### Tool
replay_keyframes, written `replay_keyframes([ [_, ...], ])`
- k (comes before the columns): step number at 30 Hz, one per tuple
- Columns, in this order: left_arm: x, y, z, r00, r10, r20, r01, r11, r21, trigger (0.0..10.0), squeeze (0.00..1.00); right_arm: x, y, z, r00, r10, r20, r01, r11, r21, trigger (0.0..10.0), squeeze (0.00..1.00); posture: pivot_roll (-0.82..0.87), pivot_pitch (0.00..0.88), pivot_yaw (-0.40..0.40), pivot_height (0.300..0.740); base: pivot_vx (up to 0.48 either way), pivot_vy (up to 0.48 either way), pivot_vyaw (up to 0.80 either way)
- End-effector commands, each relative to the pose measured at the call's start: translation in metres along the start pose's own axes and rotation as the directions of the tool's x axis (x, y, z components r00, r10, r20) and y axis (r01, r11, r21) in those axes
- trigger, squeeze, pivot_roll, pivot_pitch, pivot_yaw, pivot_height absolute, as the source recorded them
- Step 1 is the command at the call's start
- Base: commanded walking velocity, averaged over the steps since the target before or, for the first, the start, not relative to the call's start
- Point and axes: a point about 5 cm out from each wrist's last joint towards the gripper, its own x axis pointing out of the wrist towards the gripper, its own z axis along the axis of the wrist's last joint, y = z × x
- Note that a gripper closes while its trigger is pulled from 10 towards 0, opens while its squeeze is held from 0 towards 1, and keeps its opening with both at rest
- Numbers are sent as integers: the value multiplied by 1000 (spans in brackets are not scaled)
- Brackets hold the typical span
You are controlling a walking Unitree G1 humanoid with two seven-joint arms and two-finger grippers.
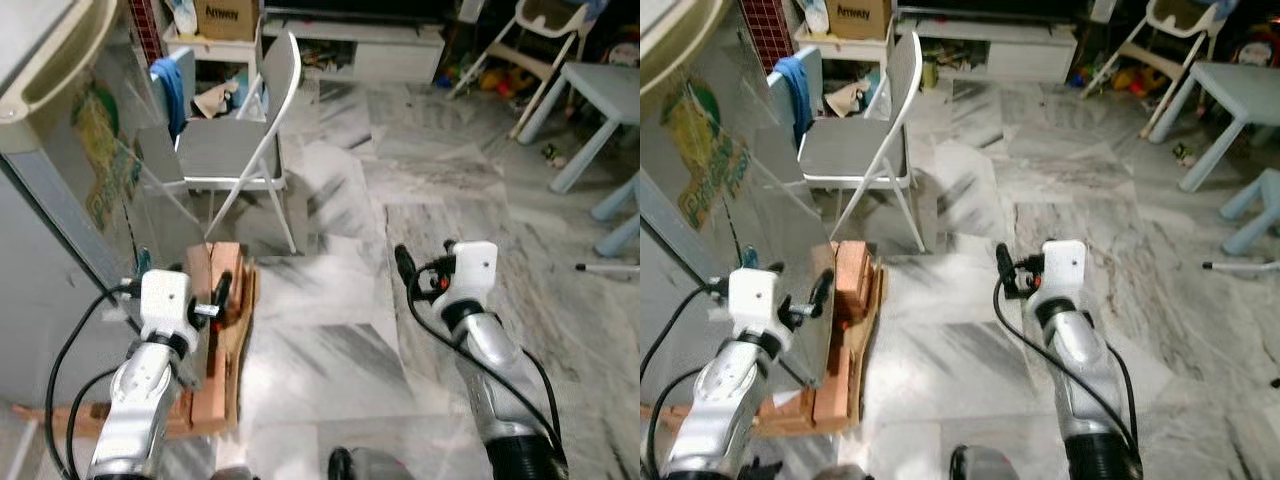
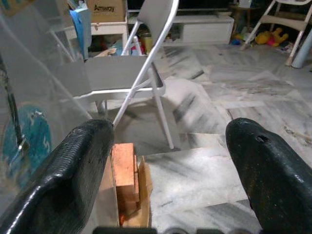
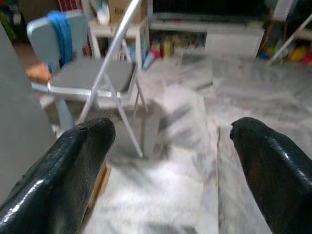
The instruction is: Restocking fridge
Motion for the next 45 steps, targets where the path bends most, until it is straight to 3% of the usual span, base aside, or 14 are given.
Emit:
replay_keyframes([
  [1,-4,2,-1,1000,6,-10,-6,1000,1,10000,0,0,2,7,1000,18,20,-18,1000,5,10000,0,48,0,-15,740,0,311,0],
  [8,-12,4,-8,999,29,-42,-30,1000,-5,10000,0,-8,4,9,999,54,-1,-54,999,2,10000,0,52,0,-19,740,0,443,0],
  [17,-8,1,-3,1000,-10,-12,10,1000,12,10000,0,-9,6,9,998,56,-15,-56,998,-9,10000,0,49,0,-19,740,0,139,0],
  [19,-9,-1,-6,999,-33,-27,33,999,-20,10000,0,-10,6,9,998,58,-15,-58,998,-14,10000,0,50,0,-19,740,0,0,0],
  [25,-10,13,-9,996,67,-56,-71,994,-81,10000,0,-12,5,7,998,38,-42,-40,999,-27,10000,0,53,0,-25,740,0,0,778],
  [27,-9,17,-10,993,98,-71,-106,986,-131,10000,0,-14,1,3,994,-6,-106,2,999,-45,10000,0,57,0,-30,740,0,0,800],
  [29,-9,19,-11,990,96,-104,-112,980,-166,10000,0,-16,-1,-2,986,-41,-164,40,999,-8,10000,0,57,0,-35,740,0,0,800],
  [33,-8,25,-3,995,79,-61,-85,992,-97,10000,0,-23,3,-2,982,-35,-188,34,999,-7,10000,0,51,0,-40,740,0,0,377],
  [36,-9,21,5,996,79,-30,-79,997,-21,10000,0,-28,0,-2,979,-79,-188,82,997,7,10000,0,49,0,-34,740,0,0,0],
  [41,-10,17,5,996,80,-26,-80,997,15,10000,0,-28,-1,4,984,-94,-151,96,995,9,10000,0,39,1,-28,740,0,0,0],
  [42,-9,13,6,995,99,-10,-99,995,19,10000,0,-28,0,11,994,-78,-82,75,996,-40,10000,0,33,1,-29,740,0,0,0],
  [45,-6,11,10,993,120,19,-121,993,18,10000,0,-28,2,17,998,-63,-12,62,992,-108,10000,0,31,2,-25,740,0,0,-142],
])
